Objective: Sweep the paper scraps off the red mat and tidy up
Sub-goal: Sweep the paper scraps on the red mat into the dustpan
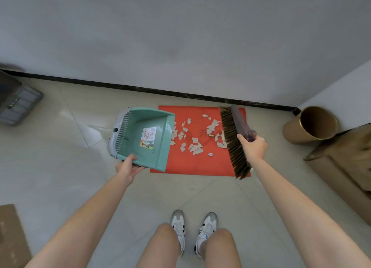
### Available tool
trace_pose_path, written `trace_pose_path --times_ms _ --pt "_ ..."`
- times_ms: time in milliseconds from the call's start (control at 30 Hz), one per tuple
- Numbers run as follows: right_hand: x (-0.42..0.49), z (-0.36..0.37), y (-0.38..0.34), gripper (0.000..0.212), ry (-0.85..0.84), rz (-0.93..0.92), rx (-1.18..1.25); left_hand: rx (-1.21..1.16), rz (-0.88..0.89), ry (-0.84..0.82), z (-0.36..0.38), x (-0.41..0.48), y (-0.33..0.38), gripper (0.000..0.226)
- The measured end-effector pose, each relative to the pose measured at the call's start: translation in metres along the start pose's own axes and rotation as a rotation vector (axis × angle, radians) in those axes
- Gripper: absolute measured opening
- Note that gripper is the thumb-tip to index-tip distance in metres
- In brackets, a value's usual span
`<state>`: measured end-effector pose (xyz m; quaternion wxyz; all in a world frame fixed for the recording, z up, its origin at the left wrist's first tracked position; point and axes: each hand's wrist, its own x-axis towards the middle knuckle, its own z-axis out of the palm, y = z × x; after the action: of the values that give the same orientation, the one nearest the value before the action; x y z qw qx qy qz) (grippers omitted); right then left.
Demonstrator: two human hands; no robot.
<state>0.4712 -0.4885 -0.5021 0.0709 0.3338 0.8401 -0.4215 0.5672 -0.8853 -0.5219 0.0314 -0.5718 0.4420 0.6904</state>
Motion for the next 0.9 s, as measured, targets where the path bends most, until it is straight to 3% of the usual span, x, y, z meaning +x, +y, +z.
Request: trace_pose_path --times_ms 100,433,767,900 --pt "0.033 0.046 0.063 0.055 0.027 0.043 -0.007 0.009 -0.001 0.022 0.009 0.065 -0.045 0.046" --pt "0.177 0.2 0.252 0.048 0.109 -0.029 -0.052 -0.045 0.051 0.025 0.057 0.298 -0.189 0.027" --pt "0.297 0.271 0.362 0.042 0.304 -0.179 -0.223 -0.076 0.203 0.04 0.045 0.453 -0.235 0.005" --pt "0.322 0.274 0.381 0.042 0.373 -0.218 -0.311 -0.075 0.245 0.049 0.014 0.491 -0.232 0.03"
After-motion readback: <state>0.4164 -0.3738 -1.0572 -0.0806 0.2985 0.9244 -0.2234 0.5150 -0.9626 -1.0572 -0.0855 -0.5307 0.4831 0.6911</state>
